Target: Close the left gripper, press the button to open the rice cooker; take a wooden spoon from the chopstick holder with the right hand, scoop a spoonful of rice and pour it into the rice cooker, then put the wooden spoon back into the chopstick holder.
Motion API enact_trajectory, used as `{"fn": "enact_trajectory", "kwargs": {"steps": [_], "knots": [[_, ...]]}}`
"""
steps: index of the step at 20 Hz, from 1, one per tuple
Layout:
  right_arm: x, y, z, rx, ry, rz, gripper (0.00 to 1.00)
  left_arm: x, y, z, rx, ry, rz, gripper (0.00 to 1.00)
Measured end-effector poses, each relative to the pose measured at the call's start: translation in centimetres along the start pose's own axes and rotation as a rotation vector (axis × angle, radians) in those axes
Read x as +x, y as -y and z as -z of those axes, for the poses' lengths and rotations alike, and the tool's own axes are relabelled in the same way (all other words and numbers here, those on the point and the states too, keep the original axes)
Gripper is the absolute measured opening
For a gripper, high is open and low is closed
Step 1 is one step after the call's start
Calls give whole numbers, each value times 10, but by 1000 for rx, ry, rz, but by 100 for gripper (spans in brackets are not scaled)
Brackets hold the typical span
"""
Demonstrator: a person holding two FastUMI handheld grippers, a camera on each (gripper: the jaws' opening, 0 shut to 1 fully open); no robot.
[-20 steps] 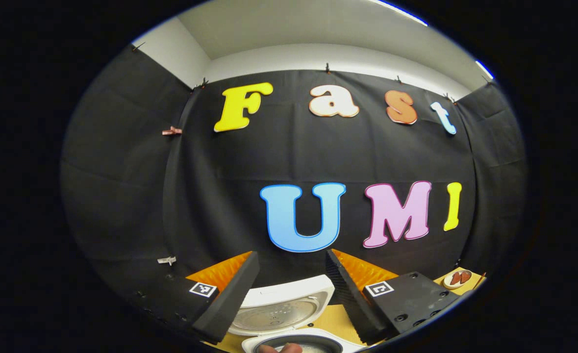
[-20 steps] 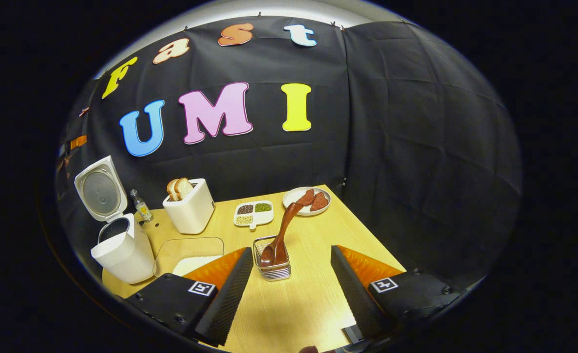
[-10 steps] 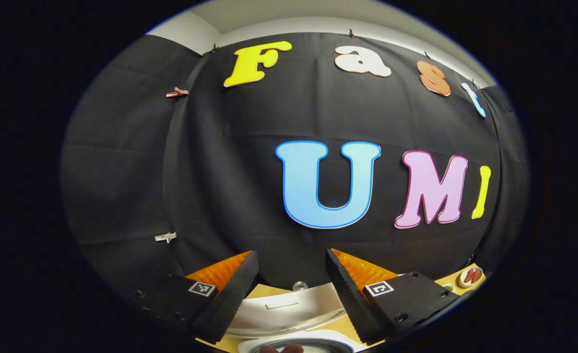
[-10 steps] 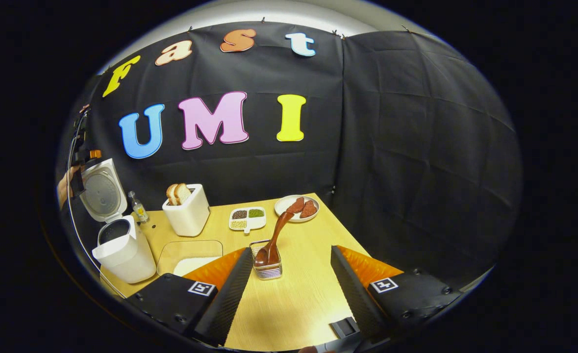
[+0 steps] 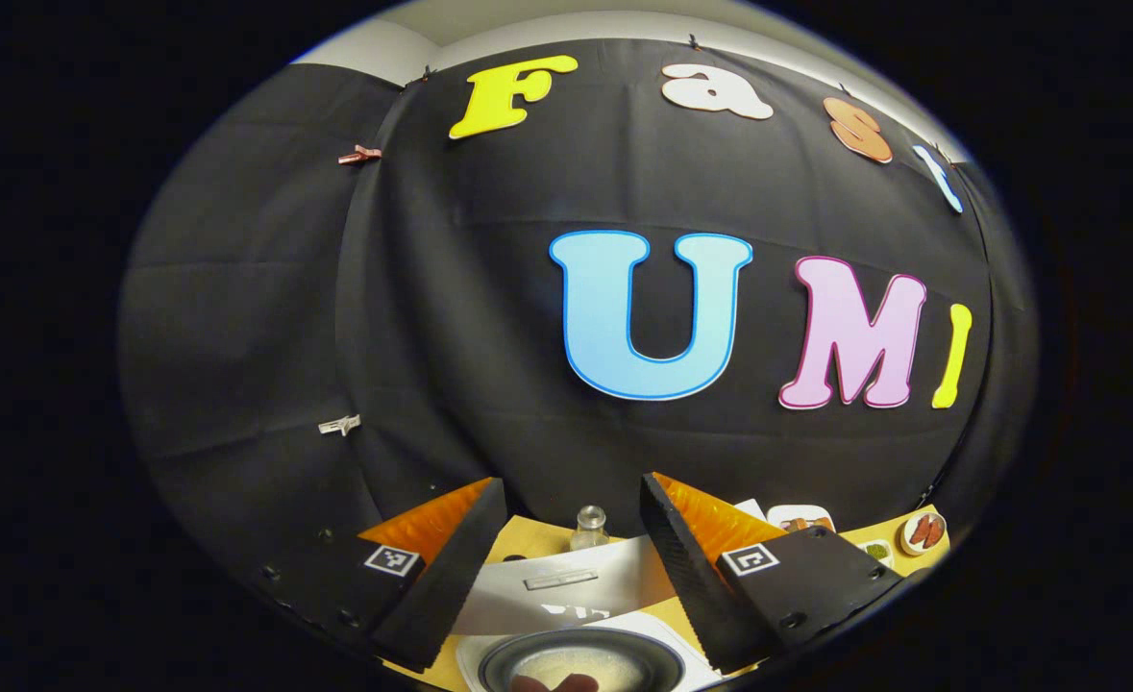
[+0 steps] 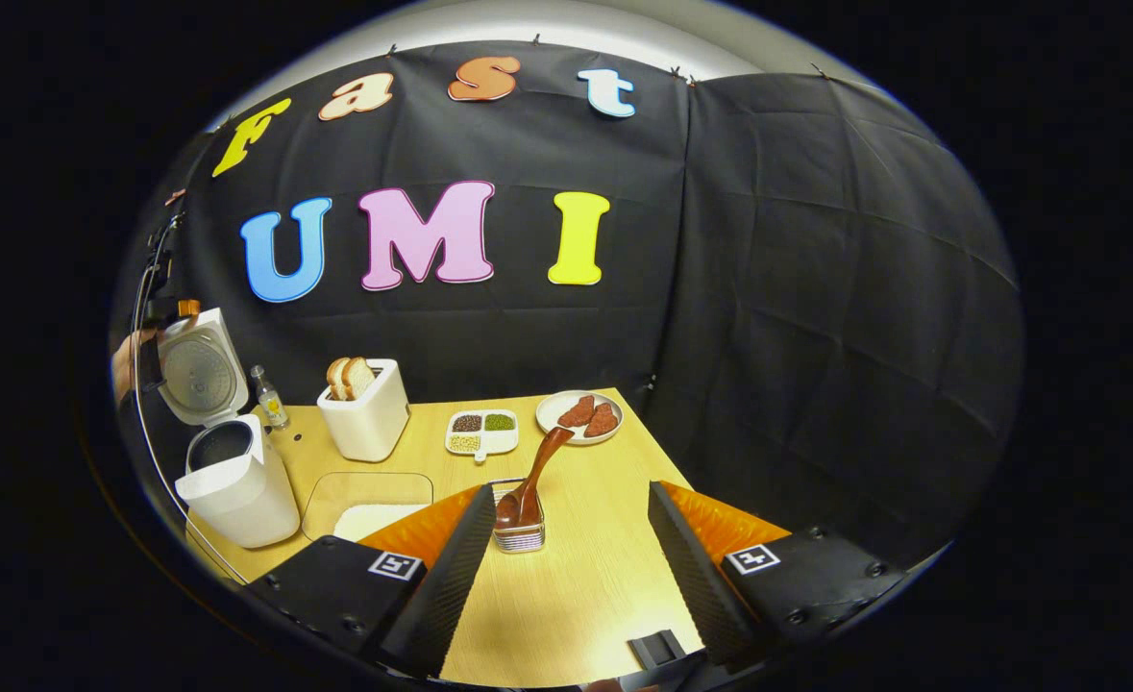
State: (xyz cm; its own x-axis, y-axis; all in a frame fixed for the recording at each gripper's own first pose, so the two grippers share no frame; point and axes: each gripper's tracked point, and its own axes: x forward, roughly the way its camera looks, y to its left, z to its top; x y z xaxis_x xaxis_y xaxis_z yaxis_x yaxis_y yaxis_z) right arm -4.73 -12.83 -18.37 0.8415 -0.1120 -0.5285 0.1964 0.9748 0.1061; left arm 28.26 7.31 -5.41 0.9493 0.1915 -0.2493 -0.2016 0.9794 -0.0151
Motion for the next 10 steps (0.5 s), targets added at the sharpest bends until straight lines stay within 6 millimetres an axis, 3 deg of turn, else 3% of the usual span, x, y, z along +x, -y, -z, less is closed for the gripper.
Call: {"fn": "enact_trajectory", "kwargs": {"steps": [4,10], "knots": [[0,-1,-17,1,22,-26,98,-43,18,37,-13,-49,-2,98],[-2,0,-17,-40,30,-63,99,-80,32,122,-56,-164,-20,98]]}}
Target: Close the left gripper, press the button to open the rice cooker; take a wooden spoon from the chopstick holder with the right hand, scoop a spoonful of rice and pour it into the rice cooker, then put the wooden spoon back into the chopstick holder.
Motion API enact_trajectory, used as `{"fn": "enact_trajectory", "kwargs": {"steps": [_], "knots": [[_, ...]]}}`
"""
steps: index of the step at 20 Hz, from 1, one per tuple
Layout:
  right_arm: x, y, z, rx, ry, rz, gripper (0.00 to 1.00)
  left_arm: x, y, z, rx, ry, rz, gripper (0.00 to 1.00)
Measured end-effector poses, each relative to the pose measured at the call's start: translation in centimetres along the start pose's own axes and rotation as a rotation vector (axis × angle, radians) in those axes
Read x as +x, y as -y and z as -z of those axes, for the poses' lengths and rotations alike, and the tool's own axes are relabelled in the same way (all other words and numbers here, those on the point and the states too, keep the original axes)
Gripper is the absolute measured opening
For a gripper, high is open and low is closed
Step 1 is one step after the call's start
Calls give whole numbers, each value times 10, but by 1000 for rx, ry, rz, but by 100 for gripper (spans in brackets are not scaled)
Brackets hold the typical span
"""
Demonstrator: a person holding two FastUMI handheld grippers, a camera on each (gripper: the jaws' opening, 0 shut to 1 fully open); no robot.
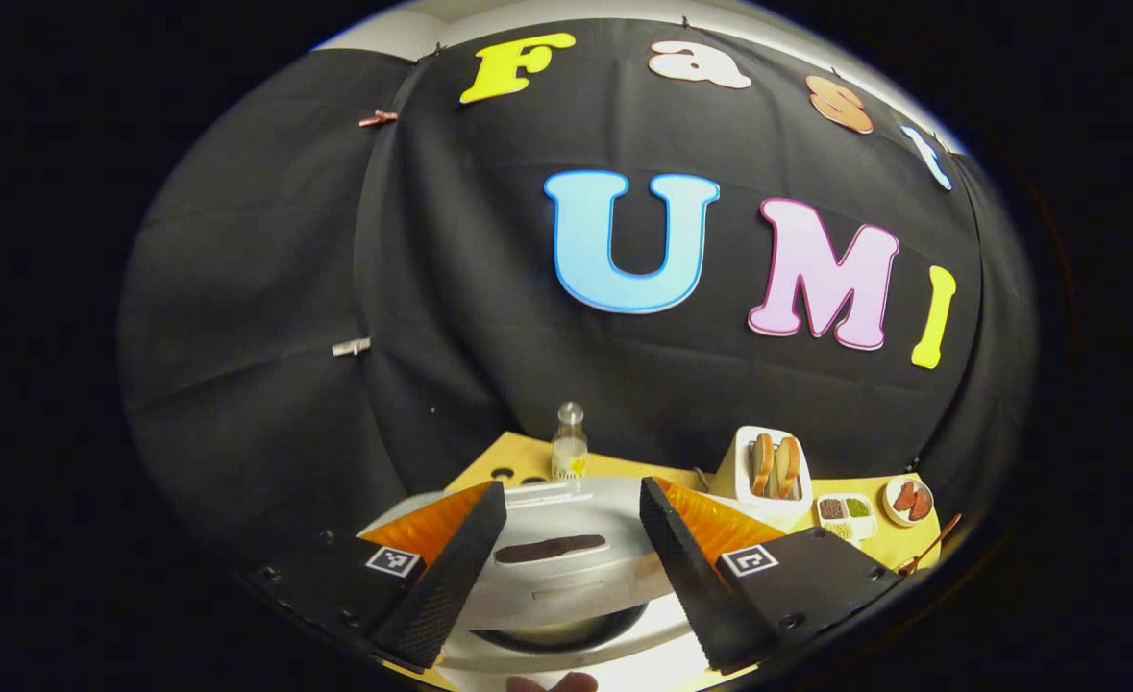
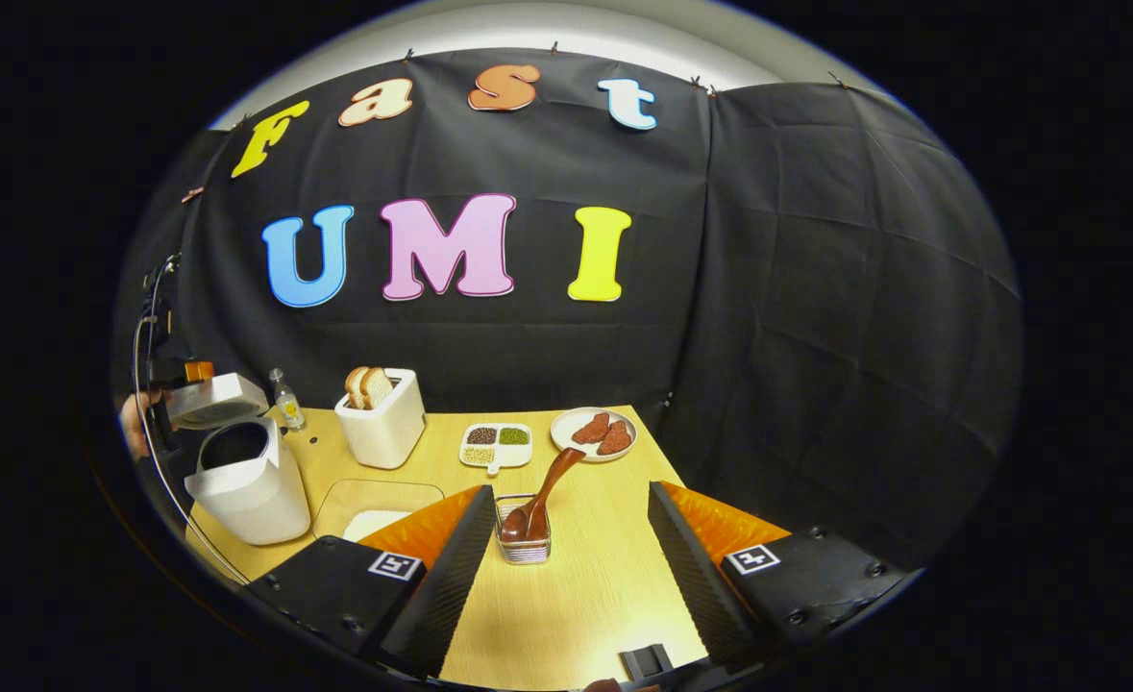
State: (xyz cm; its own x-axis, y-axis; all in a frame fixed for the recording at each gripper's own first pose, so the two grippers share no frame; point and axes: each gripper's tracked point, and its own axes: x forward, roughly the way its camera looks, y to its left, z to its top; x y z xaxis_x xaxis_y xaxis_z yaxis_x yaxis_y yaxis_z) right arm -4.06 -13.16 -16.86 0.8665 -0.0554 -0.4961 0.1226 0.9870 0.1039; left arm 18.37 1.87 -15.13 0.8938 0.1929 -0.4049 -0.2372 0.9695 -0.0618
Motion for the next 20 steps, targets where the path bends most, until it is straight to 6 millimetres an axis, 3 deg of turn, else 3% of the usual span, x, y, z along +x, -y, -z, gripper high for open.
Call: {"fn": "enact_trajectory", "kwargs": {"steps": [4,9,14,15,20], "knots": [[-1,0,12,-5,-26,-19,98,-6,7,47,42,-47,-23,99],[-4,-8,9,15,-5,-42,99,-7,5,97,83,-123,-35,99],[-10,-14,9,9,8,-47,98,-11,6,108,104,-62,-33,100],[-10,-16,9,6,7,-50,98,-11,5,118,101,-84,-37,100],[-17,-25,9,-13,16,-63,98,-12,3,122,54,-73,-48,100]]}}
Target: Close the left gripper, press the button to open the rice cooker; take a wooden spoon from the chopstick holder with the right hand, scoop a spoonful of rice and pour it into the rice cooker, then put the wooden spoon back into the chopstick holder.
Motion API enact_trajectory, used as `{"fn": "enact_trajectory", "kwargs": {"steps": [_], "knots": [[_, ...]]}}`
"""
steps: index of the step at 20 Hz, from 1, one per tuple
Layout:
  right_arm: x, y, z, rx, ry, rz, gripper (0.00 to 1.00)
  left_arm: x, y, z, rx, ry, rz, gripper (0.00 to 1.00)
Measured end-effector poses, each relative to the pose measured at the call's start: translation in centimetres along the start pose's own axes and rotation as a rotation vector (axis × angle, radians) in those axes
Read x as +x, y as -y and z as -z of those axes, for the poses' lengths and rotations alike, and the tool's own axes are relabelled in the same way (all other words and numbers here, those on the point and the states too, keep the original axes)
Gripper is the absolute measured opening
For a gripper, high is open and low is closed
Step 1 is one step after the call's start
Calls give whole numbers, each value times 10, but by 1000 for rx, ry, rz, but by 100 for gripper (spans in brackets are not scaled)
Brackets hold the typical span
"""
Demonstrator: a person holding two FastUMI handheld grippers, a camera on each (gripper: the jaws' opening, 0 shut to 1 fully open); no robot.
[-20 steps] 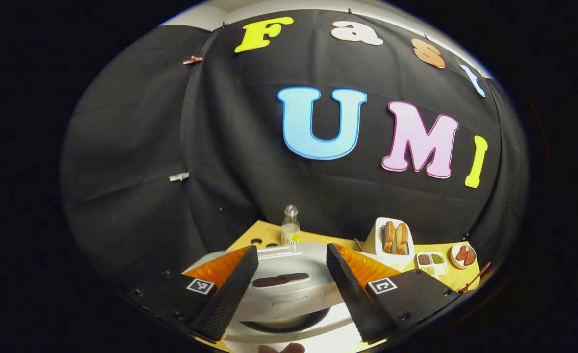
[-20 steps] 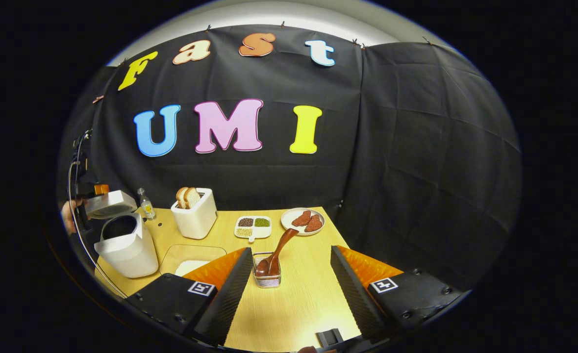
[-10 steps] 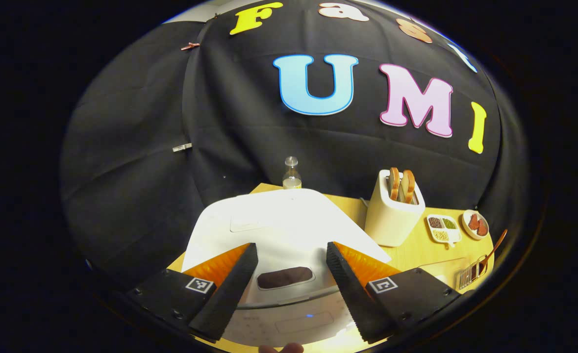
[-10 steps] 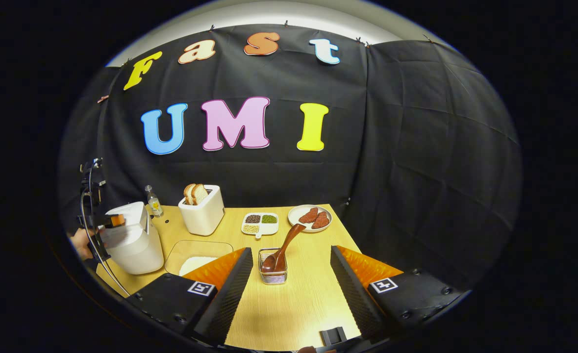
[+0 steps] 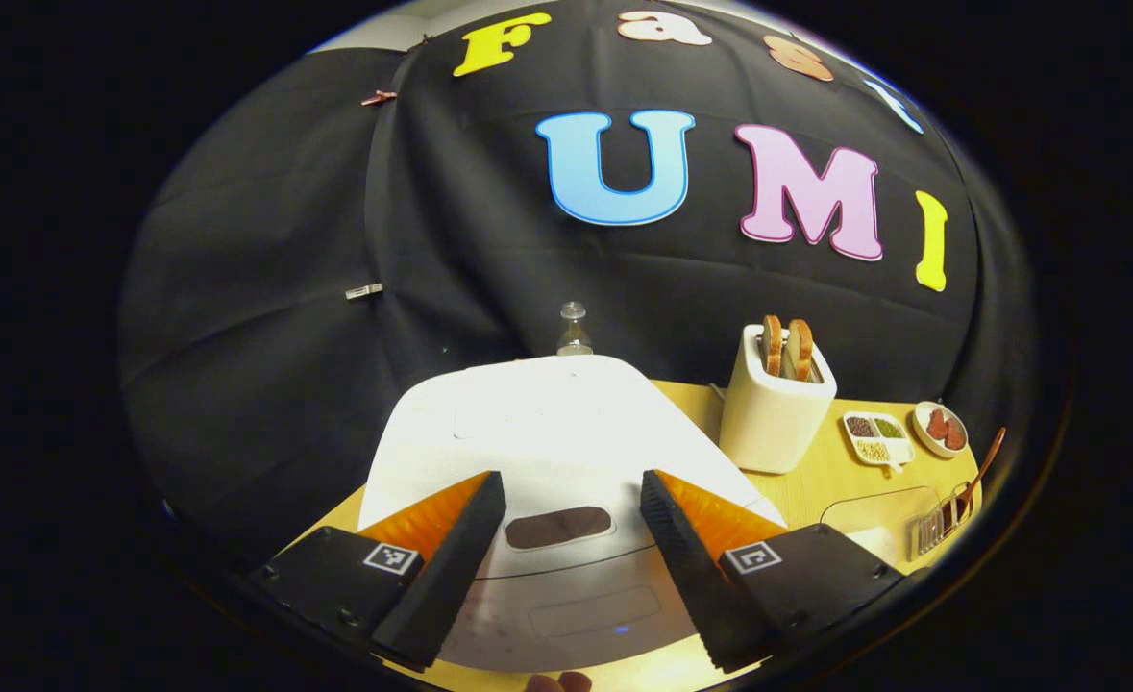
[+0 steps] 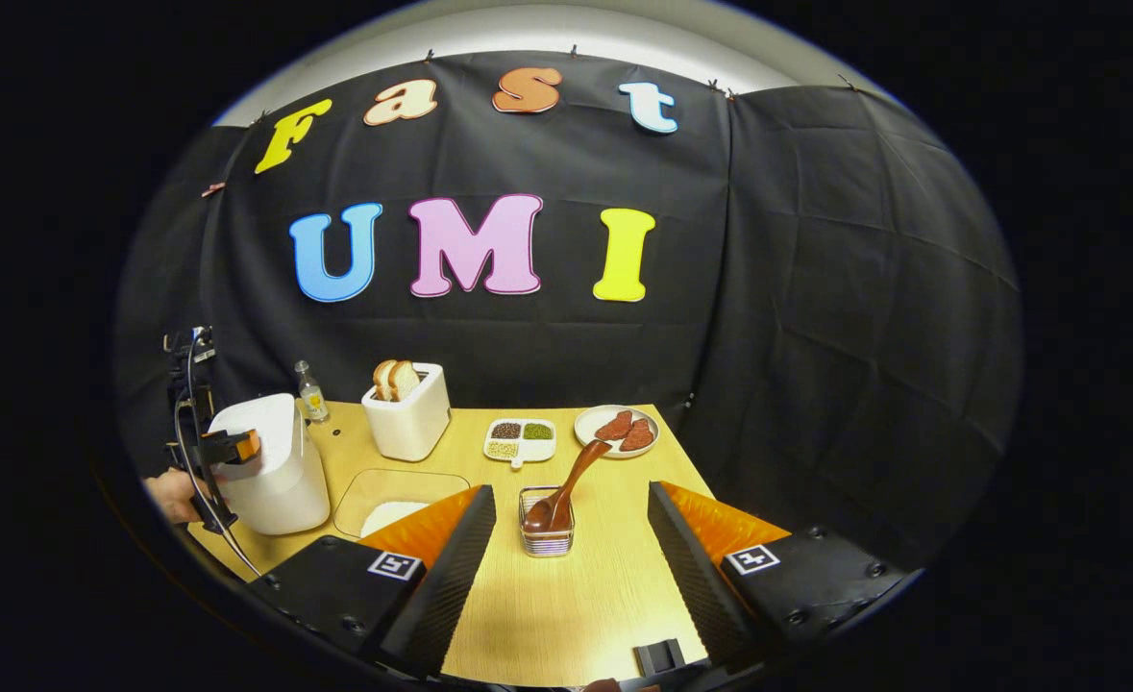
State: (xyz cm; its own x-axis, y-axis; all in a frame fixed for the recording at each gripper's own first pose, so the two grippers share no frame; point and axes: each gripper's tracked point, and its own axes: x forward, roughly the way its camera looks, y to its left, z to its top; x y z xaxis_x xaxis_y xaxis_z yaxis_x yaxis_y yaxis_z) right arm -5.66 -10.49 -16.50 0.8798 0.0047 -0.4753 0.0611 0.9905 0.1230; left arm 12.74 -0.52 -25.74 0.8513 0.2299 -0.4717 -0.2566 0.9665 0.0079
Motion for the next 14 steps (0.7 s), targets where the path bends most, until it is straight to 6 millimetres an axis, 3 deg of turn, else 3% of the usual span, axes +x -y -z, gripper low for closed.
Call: {"fn": "enact_trajectory", "kwargs": {"steps": [8,10,14], "knots": [[-5,-18,-10,12,39,-27,99,-8,0,-15,98,48,44,98],[-4,-23,-14,23,50,-34,99,-22,-3,-32,112,93,50,95],[-6,-30,-28,33,91,-36,99,-72,5,-76,138,252,137,96]]}}
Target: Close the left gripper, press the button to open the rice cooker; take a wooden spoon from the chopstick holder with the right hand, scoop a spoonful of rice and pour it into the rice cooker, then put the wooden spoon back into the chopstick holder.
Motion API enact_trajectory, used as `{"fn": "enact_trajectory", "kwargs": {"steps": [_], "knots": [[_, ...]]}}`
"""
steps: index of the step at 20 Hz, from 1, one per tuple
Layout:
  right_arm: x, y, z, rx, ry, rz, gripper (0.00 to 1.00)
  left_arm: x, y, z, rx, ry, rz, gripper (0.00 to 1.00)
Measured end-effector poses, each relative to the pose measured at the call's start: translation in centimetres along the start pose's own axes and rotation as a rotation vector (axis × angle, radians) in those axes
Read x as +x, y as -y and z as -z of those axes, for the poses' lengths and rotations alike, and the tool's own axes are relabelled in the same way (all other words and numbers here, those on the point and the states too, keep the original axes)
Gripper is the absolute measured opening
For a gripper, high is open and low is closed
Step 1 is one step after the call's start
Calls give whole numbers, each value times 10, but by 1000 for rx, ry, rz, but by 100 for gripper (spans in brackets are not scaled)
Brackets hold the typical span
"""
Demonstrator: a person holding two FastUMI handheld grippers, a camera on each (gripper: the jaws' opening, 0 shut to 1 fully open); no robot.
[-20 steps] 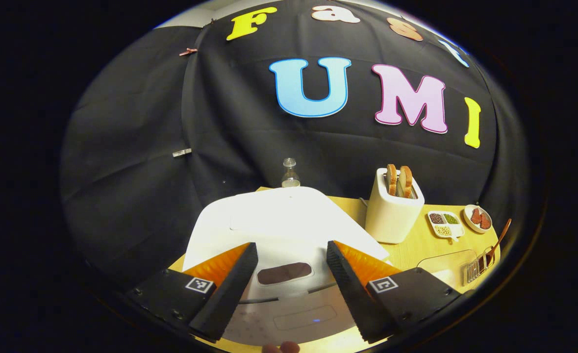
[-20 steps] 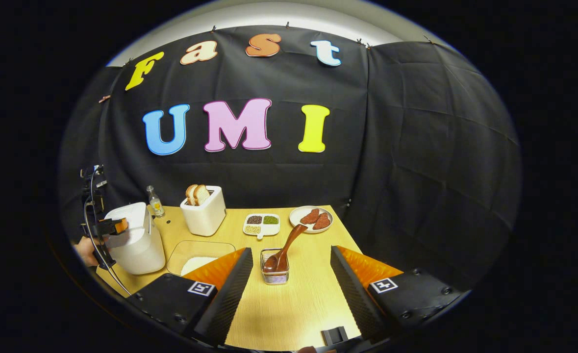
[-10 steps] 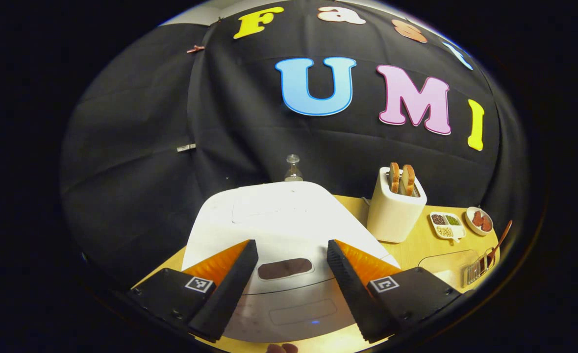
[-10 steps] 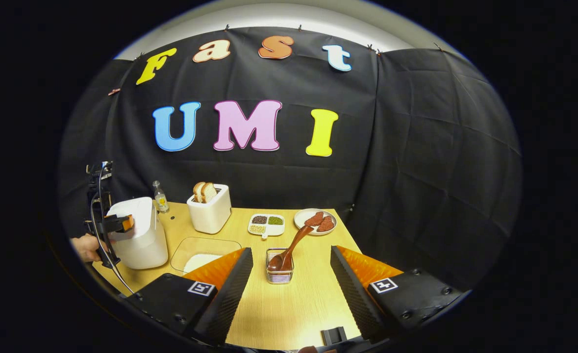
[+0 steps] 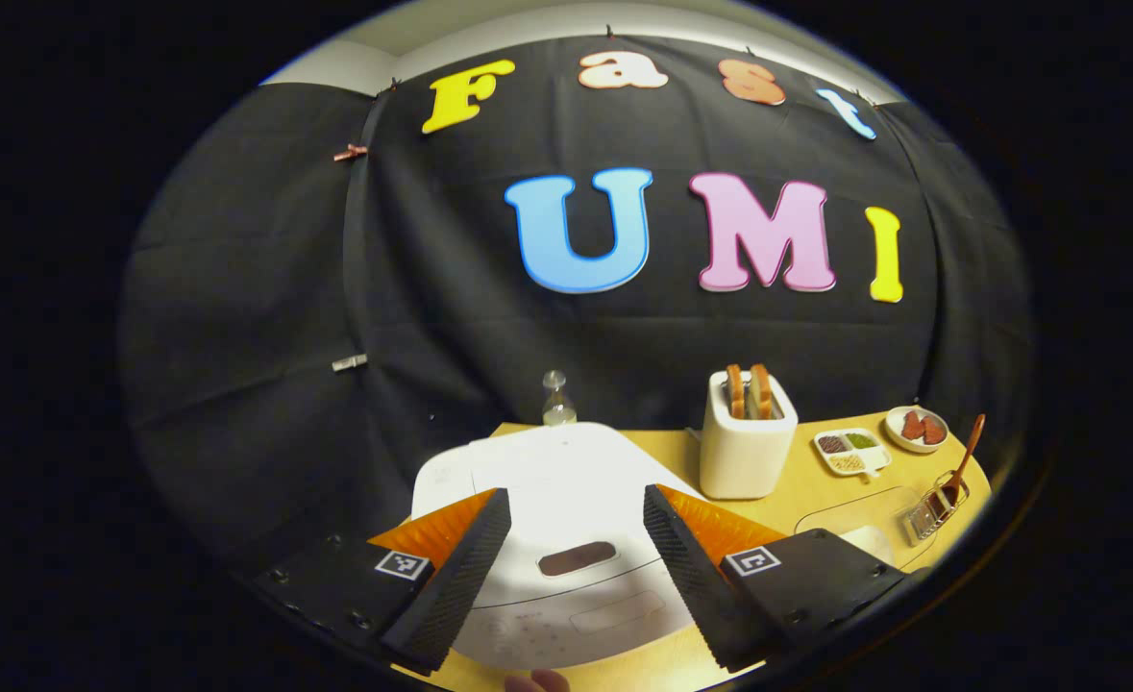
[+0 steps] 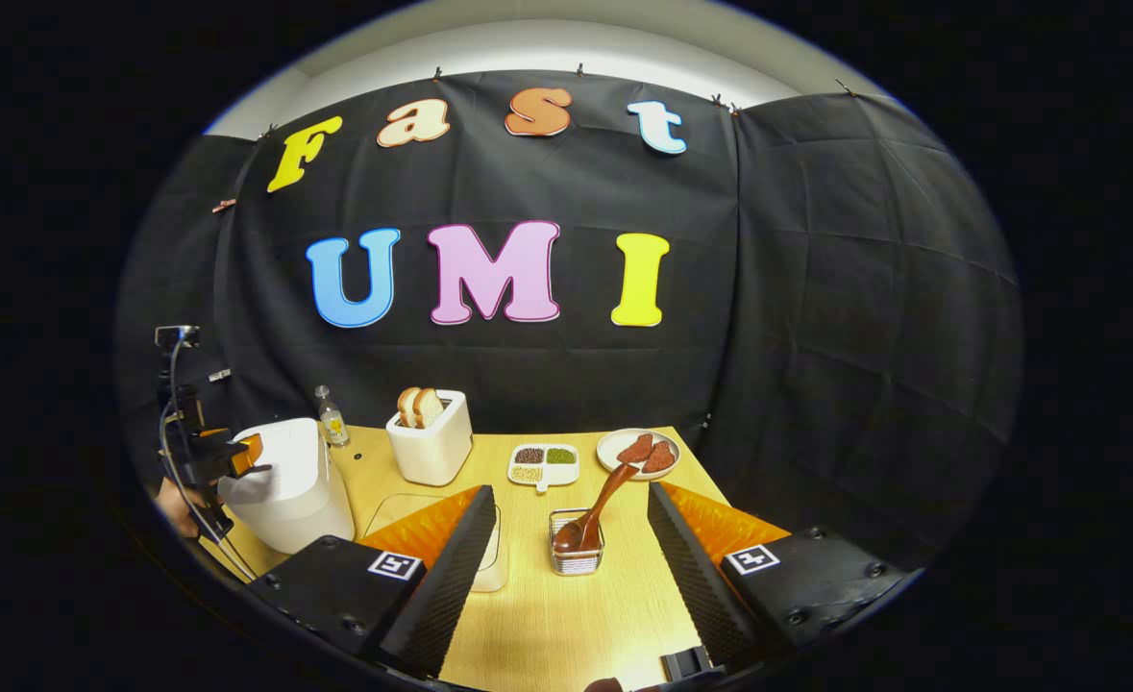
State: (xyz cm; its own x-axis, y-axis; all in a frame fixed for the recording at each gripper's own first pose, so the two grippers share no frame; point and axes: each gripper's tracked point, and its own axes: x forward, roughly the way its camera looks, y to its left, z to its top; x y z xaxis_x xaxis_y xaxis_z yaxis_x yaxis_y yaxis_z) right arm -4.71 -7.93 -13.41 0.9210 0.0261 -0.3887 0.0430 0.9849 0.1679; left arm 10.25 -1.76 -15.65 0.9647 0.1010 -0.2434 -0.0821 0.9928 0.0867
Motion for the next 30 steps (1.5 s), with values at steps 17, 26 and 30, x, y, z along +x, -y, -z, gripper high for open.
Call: {"fn": "enact_trajectory", "kwargs": {"steps": [17,26,30], "knots": [[-13,-56,-66,-32,222,-37,98,-149,5,-112,9,261,121,96],[-23,-62,-59,-22,222,-37,99,-161,13,-121,-18,281,155,96],[-27,-60,-60,-24,220,-31,99,-159,7,-120,-22,272,147,96]]}}
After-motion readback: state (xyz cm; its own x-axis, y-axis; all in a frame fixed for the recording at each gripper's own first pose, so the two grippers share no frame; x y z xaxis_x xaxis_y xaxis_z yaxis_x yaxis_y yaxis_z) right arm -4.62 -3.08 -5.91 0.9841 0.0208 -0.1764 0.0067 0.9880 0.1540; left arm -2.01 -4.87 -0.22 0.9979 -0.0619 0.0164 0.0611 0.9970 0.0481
